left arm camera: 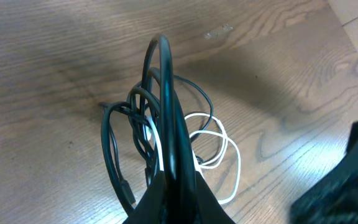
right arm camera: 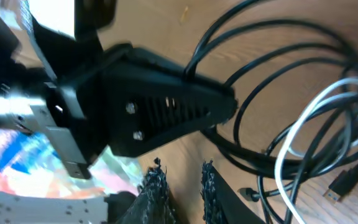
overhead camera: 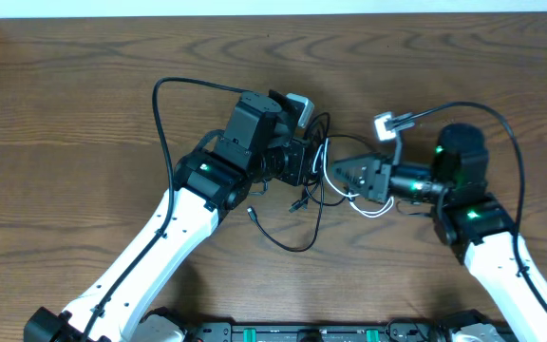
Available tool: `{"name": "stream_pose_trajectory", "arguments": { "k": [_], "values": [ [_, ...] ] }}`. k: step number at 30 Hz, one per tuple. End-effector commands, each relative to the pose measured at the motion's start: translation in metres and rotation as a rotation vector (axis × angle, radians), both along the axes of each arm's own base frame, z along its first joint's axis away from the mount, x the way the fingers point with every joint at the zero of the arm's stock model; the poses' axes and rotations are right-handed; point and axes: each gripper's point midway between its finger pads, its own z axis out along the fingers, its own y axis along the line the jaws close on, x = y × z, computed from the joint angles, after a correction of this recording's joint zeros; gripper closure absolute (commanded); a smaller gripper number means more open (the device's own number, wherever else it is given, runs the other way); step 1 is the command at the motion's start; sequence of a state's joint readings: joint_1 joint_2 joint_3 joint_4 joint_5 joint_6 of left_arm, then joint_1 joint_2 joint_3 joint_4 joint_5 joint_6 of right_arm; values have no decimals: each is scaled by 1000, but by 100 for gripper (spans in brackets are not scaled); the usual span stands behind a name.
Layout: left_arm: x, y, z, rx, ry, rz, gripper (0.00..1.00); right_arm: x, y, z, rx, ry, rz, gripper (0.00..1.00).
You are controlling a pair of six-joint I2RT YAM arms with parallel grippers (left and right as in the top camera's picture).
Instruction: Untangle cables
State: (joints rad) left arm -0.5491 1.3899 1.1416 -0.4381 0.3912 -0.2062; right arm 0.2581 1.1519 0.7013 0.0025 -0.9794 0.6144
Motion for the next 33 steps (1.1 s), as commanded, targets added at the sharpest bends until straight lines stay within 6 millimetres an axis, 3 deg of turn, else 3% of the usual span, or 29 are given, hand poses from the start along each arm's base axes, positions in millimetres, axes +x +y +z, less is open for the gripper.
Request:
{"name": "stream_pose_trajectory", "arguments": {
  "k": [1, 8, 15, 24, 29, 33],
  "values": [
    [-2, -4, 7, -30, -8, -19, 92, 4, 5, -12, -99, -69, -43, 83],
    [-11, -13, 11, -79, 18, -78, 93, 23, -14, -57, -363, -47, -260, 81],
    [-39, -36, 31, -224, 61, -263, 92, 40, -50, -81, -543, -26, -454, 80],
    [-84, -52, 59, -399, 82, -557, 92, 47, -56, -83, -530, 15, -525, 76],
    [-97, -53, 69, -453, 86, -635, 92, 47, -55, -83, -504, 51, -545, 76],
    [-99, -54, 70, -457, 60, -662, 93, 39, -33, -73, -400, 71, -443, 75]
  ]
}}
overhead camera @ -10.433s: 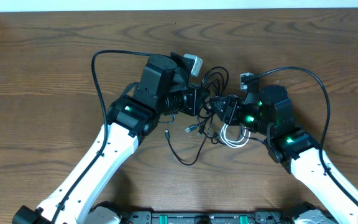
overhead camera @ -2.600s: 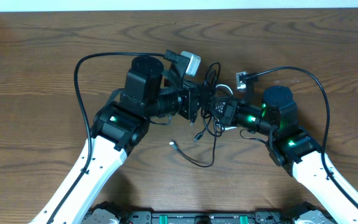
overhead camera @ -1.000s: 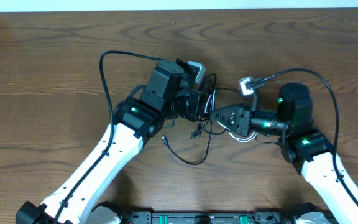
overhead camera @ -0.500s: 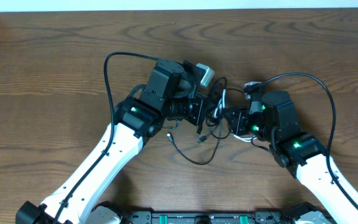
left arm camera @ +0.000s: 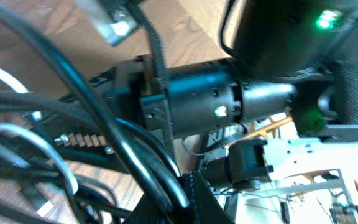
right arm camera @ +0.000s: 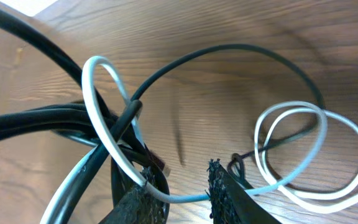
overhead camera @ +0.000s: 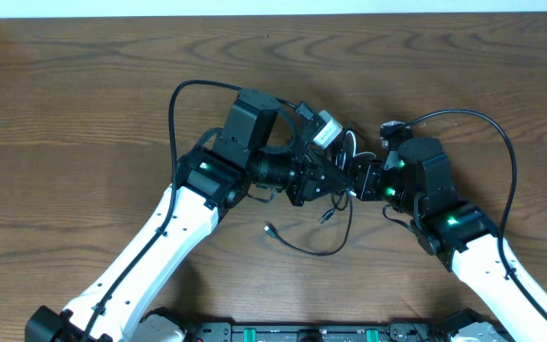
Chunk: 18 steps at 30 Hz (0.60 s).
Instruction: Untangle cables
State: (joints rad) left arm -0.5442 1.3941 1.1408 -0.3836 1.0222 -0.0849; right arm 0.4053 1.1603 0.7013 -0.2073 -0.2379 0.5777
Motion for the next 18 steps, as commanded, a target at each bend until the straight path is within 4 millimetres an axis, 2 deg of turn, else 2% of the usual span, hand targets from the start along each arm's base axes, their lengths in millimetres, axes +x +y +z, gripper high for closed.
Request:
{"name": "stream_pose_trajectory", "arguments": {
  "k": [1, 3, 11, 16, 18],
  "values": [
    [-22, -3, 20, -100, -21, -130, 93, -5, 17, 8, 93, 22, 61, 75],
    [-22, -3, 20, -101, -30, -133, 92, -13, 30, 16, 169, 43, 127, 74],
    [-15, -4, 19, -89, -62, -105, 93, -29, 45, 22, 282, 134, 184, 75],
    [-11, -5, 22, -99, -88, -101, 92, -33, 47, 22, 290, 149, 201, 74],
    [-16, -7, 30, -138, -98, -135, 93, -29, 43, 16, 269, 155, 173, 73]
  ]
}}
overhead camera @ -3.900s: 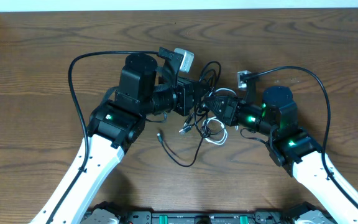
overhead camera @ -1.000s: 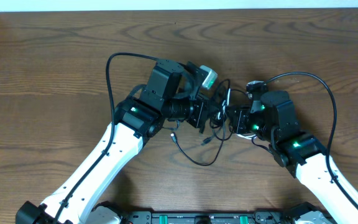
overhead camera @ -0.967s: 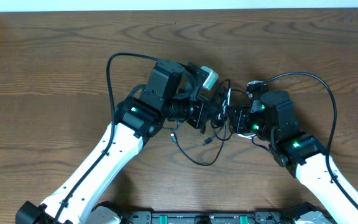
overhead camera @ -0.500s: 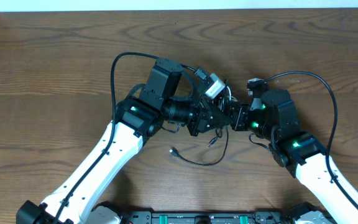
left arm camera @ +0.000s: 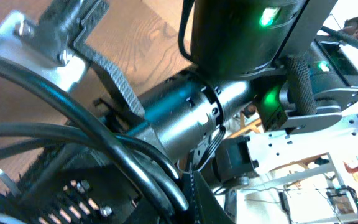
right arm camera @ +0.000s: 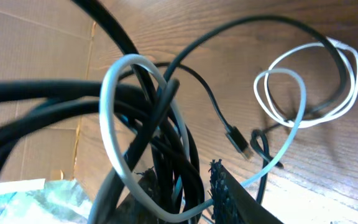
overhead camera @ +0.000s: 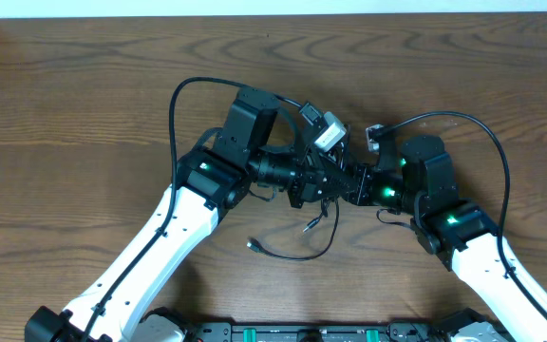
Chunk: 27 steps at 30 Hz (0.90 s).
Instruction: Untangle cables
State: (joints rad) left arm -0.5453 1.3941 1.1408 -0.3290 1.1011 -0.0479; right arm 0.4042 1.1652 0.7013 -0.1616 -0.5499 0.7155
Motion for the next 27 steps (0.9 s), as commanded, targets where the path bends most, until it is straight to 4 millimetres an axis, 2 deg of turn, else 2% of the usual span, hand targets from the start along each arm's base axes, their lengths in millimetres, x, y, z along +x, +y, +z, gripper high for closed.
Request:
{"name": "stream_pose_trajectory", "arguments": {
  "k": [1, 3, 5, 9, 13, 17, 21, 24, 27],
  "values": [
    [-14, -3, 23, -98, -43, -94, 93, 1, 0, -9, -14, 39, -13, 73],
    [-25, -4, 42, -187, -49, -181, 92, 6, -5, -22, -54, 63, -46, 74],
    [-30, -4, 54, -228, -48, -221, 93, 14, -15, -40, -124, 80, -104, 79],
    [-27, -1, 57, -235, -39, -213, 93, 32, -72, -78, -375, 114, -334, 82],
    [-7, 13, 57, -231, -44, -145, 92, 34, -127, -90, -510, 160, -505, 78],
    [31, 46, 57, -227, -60, -7, 92, 36, -170, -93, -533, 203, -581, 77],
    [74, 90, 53, -204, -61, 182, 93, 38, -175, -90, -444, 193, -477, 75],
    [87, 112, 48, -191, -32, 258, 93, 40, -189, -88, -459, 179, -489, 71],
    [91, 120, 41, -173, 15, 299, 92, 40, -193, -84, -427, 174, -496, 70]
  ]
}}
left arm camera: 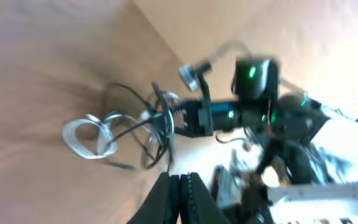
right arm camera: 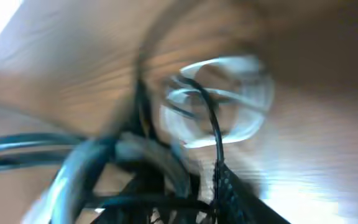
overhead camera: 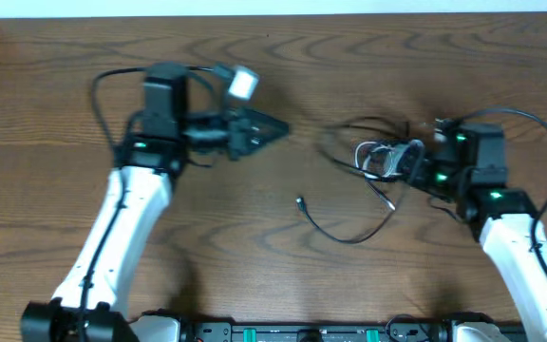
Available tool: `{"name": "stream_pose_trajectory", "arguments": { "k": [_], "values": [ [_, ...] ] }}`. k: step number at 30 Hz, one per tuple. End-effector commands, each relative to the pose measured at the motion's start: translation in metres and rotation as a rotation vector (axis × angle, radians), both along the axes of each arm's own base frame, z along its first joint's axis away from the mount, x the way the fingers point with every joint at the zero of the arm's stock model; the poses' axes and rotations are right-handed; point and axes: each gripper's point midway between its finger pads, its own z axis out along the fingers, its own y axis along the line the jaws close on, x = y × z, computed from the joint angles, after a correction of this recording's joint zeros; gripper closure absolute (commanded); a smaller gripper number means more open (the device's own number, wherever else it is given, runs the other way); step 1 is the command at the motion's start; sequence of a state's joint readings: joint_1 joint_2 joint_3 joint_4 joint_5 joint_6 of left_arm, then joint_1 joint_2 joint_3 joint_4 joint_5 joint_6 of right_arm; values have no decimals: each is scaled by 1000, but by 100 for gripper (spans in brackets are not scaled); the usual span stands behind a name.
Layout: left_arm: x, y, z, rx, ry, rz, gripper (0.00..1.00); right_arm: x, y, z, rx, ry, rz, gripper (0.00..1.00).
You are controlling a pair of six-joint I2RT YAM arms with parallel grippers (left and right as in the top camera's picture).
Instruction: Untangle cables
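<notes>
The tangle of black cables (overhead camera: pixel 368 142) with a white coiled cable (overhead camera: pixel 380 157) hangs at my right gripper (overhead camera: pixel 414 163), which is shut on it at the right of the table. One black strand trails down to a loose plug (overhead camera: pixel 299 201) on the wood. The blurred right wrist view shows the white coil (right arm camera: pixel 219 102) beyond the right gripper (right arm camera: pixel 185 186), with dark strands across its fingers. My left gripper (overhead camera: pixel 278 126) is far off to the left, shut with nothing in it. From the left wrist view, the left gripper (left arm camera: pixel 180 178) faces the distant white coil (left arm camera: pixel 89 137).
The brown wooden table (overhead camera: pixel 254 57) runs to a white wall along its far edge. A paler cardboard edge shows at the far left corner. A black rail (overhead camera: pixel 302 332) lines the table's near edge between the arm bases.
The grippers were together mid-table, the left one shut on black strands. Now the left gripper is far to the left with nothing in it, and the right one is farther right with the whole bundle.
First my left gripper held black loops up mid-table while the right one stood close by, open. Then the right gripper was in among the strands with a white cable between its fingers. Now the arms are apart and the tangle is with the right gripper.
</notes>
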State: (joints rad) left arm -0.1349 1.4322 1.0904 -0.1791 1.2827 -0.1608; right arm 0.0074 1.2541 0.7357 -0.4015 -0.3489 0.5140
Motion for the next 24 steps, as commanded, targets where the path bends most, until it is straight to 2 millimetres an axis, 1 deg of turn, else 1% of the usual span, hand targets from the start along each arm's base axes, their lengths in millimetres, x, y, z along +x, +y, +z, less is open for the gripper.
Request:
{"name": "stream_pose_trajectory", "arguments": {
  "k": [1, 3, 5, 7, 8, 9, 10, 11, 16, 18, 21, 24],
  "values": [
    [-2, 18, 33, -21, -60, 30, 93, -4, -38, -17, -112, 26, -82, 70],
    [2, 19, 23, 17, -22, 75, 92, -4, -34, -11, -93, 3, -63, 68],
    [5, 20, 12, 62, 16, 116, 93, -3, -20, 0, -44, -44, 15, 66],
    [5, 17, 2, 102, 49, 141, 92, -5, 3, 19, 36, -123, 146, 67],
    [5, 15, -1, 115, 58, 145, 93, -7, 14, 28, 76, -158, 203, 70],
    [3, 12, -3, 123, 63, 141, 92, -9, 23, 37, 114, -190, 251, 76],
    [2, 9, -4, 129, 63, 135, 92, -12, 32, 47, 156, -225, 302, 86],
    [0, 5, -6, 136, 62, 128, 92, -15, 40, 56, 197, -254, 347, 99],
    [-5, -13, -15, 197, 48, 128, 92, -33, 69, 92, 377, -353, 530, 99],
    [-7, -20, -19, 219, 41, 125, 92, -37, 73, 97, 405, -368, 560, 99],
    [-11, -29, -25, 253, 35, 122, 92, -36, 73, 97, 399, -373, 563, 99],
    [-13, -33, -37, 322, 44, 150, 92, -36, 73, 98, 400, -375, 564, 99]
  ]
}}
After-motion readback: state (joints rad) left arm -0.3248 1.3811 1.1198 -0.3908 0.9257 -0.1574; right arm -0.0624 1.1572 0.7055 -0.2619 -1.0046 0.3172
